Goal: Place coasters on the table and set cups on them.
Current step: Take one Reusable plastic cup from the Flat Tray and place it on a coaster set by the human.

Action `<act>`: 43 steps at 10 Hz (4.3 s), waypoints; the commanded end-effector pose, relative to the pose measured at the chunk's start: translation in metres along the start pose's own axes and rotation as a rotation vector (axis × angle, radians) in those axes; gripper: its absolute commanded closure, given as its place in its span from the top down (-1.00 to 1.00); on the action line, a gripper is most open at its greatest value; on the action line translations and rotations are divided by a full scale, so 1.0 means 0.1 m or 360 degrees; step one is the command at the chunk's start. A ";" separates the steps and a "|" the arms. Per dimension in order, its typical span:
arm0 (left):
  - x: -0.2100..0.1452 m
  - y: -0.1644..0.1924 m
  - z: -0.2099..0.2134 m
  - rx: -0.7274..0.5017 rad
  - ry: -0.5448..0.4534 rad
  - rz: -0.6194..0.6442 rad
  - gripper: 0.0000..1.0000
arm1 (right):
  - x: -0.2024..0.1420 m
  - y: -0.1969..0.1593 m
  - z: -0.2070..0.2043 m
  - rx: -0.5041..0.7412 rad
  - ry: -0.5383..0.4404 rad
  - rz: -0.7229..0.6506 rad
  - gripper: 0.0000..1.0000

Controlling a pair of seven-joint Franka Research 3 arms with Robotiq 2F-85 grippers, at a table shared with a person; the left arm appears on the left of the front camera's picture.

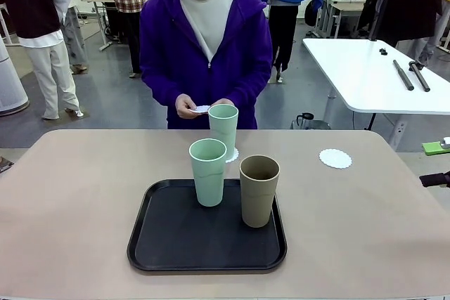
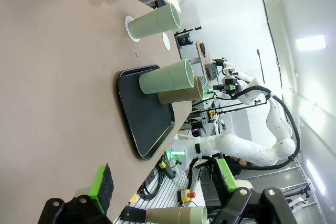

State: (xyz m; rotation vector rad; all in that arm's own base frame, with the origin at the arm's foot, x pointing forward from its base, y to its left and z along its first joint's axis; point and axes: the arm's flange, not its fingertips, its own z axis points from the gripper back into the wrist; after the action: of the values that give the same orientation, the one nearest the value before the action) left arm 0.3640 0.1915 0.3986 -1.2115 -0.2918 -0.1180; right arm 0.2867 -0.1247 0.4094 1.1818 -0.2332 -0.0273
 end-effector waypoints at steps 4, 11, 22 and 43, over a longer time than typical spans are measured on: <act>0.00 0.00 0.04 -0.0017 -0.0001 -0.0030 1.00 | 0.12 0.07 -0.01 -0.0033 0.0073 0.0090 1.00; 0.00 0.00 0.04 -0.0017 -0.0001 -0.0030 1.00 | 0.83 1.29 -1.06 -0.1103 0.0846 0.1394 1.00; 0.00 0.00 0.04 -0.0017 -0.0001 -0.0030 1.00 | 0.50 1.81 -2.22 -0.1525 0.1181 0.1888 1.00; 0.00 0.00 0.04 -0.0017 -0.0001 -0.0030 1.00 | 0.69 -0.29 -2.25 0.0192 0.0400 0.2115 1.00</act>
State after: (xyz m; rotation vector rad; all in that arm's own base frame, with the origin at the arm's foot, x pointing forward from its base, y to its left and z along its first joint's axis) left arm 0.3642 0.1924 0.3987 -1.2121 -0.2907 -0.1176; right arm 0.4000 0.0597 0.3135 0.9439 -0.7556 1.2963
